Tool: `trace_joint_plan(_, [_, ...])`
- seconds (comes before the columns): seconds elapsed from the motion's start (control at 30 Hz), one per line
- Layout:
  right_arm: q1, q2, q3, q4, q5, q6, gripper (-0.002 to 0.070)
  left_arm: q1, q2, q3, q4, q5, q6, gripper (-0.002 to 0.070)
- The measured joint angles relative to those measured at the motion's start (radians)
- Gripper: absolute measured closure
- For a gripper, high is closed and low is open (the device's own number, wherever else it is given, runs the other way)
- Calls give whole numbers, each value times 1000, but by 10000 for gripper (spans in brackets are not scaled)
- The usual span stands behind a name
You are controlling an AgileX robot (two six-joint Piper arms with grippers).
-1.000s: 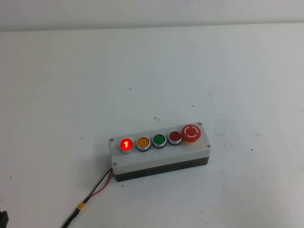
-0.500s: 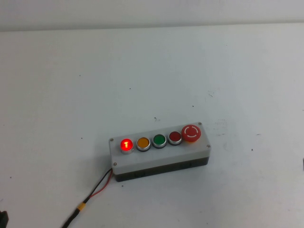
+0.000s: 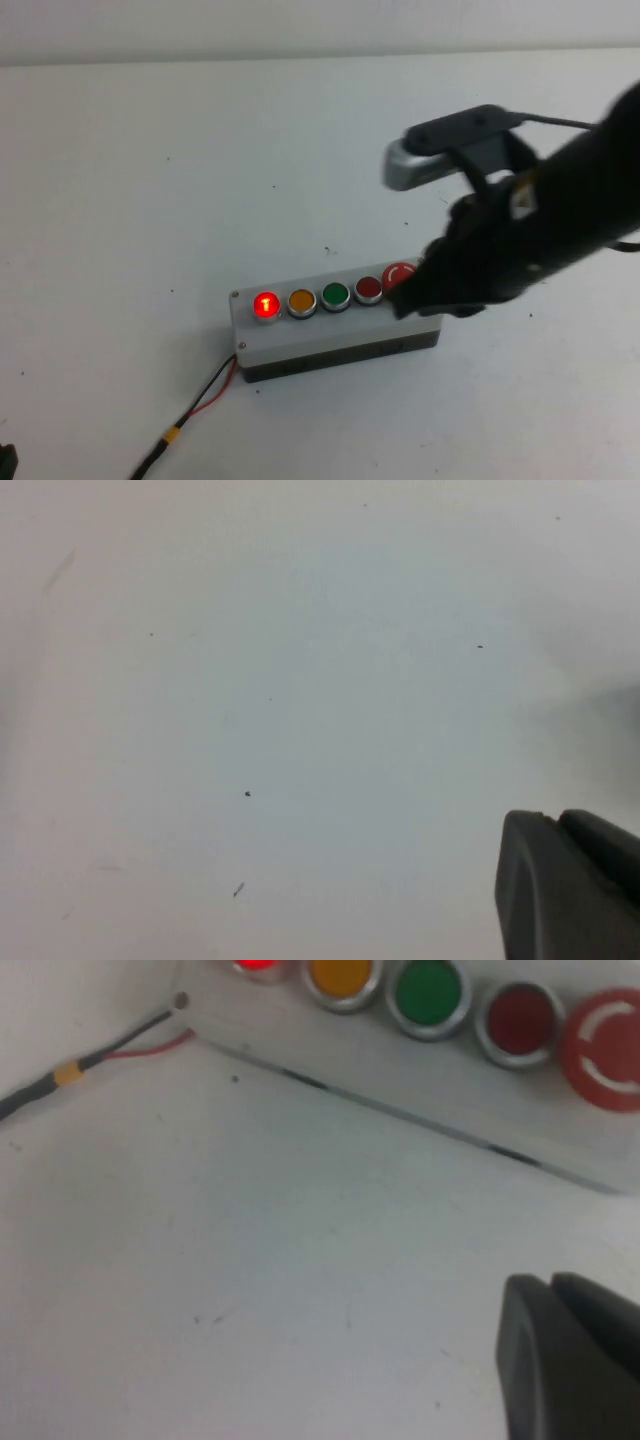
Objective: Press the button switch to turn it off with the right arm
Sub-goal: Press the button to turn off
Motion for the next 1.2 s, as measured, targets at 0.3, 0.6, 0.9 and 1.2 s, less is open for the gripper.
trace_joint_plan(0.3, [180,353,-373,-91,57,3,692,0,0,0,0,0,0,677])
trace_joint_plan(0.6, [197,579,-620,-125,106,-11,692,0,0,0,0,0,0,677])
trace_joint_plan(0.9, [197,647,-669,-157,92,-41,692,0,0,0,0,0,0,677])
trace_joint_plan(1.2, [197,650,-673,-174,85,-43,692,0,0,0,0,0,0,677])
